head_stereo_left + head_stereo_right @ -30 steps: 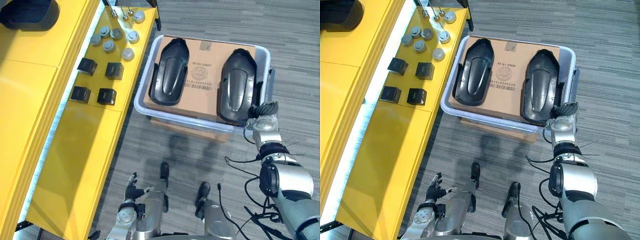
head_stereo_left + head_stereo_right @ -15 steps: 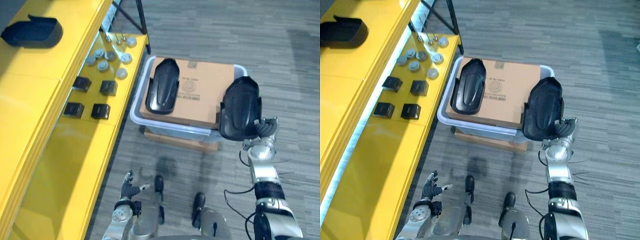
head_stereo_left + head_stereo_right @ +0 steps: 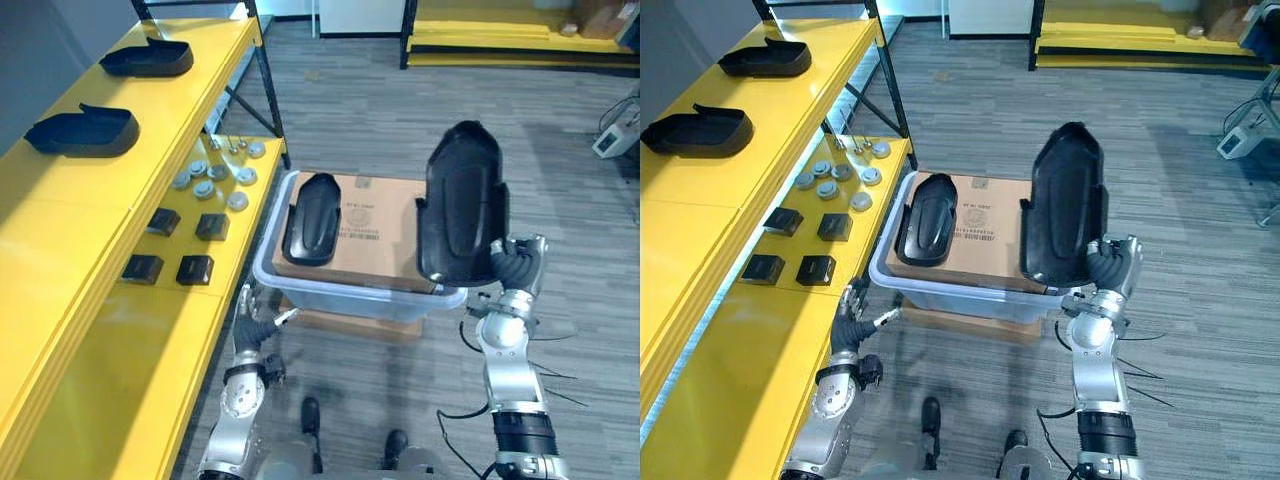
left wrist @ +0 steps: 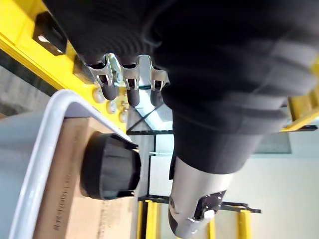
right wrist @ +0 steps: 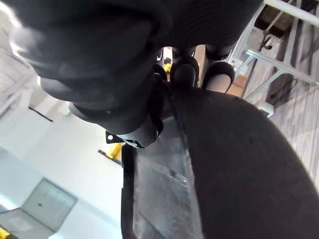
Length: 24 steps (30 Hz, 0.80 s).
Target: Walk over and take plastic housings, then place them on the shelf
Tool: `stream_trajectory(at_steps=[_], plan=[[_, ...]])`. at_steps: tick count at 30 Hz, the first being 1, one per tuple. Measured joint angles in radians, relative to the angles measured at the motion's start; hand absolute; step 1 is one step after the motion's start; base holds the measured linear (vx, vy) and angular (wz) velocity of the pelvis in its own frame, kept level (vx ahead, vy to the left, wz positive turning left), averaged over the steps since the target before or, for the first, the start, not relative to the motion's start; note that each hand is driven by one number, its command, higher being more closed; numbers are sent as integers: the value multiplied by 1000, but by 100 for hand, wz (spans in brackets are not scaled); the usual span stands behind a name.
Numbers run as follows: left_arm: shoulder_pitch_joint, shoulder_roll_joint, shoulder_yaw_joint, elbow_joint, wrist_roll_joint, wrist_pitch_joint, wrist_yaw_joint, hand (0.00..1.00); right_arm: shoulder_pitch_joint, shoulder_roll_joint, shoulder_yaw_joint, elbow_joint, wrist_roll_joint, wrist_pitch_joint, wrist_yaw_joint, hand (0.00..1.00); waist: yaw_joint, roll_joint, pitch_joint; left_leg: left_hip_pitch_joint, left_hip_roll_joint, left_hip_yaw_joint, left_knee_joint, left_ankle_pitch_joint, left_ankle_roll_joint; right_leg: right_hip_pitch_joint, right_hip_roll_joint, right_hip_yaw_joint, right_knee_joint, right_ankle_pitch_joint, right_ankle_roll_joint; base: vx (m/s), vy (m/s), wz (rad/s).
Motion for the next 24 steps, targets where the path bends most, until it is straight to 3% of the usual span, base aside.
stream_trajectory(at_steps=[6, 12, 17, 18, 24], plan=[[-75, -1, -103, -58, 1, -9, 40, 0, 0, 9, 148, -53, -8, -62, 4, 100, -1, -10, -44, 10, 9, 15, 0, 0, 0, 11, 9, 21, -28, 26, -3, 1, 1, -11], [-93, 1, -146, -58, 1, -9, 64, 0, 0, 6, 247, -90, -5, -68, 30, 100, -2, -10, -64, 18, 14, 20, 0, -13, -14, 24, 21, 31, -56, 33, 4, -13, 6, -5], [-131, 10, -178, -58, 0, -7, 86, 0, 0, 2, 290, -131, 13, -100, 43, 100, -2, -13, -79, 17, 14, 31, 0, -13, -14, 29, 21, 36, -72, 48, 2, -2, 5, -2], [-139, 18, -180, -58, 0, -7, 89, 100, 0, 1, 291, -131, 17, -102, 42, 100, -3, -14, -85, 19, 14, 31, 0, -13, -14, 34, 21, 37, -81, 54, 3, 0, 0, 0], [-150, 26, -187, -58, -22, -6, 131, 100, -1, -31, 327, -131, 60, -106, 35, 100, -5, -19, -112, 23, 12, 31, 0, -10, -11, 43, 21, 41, -96, 65, -1, 25, -1, -3]])
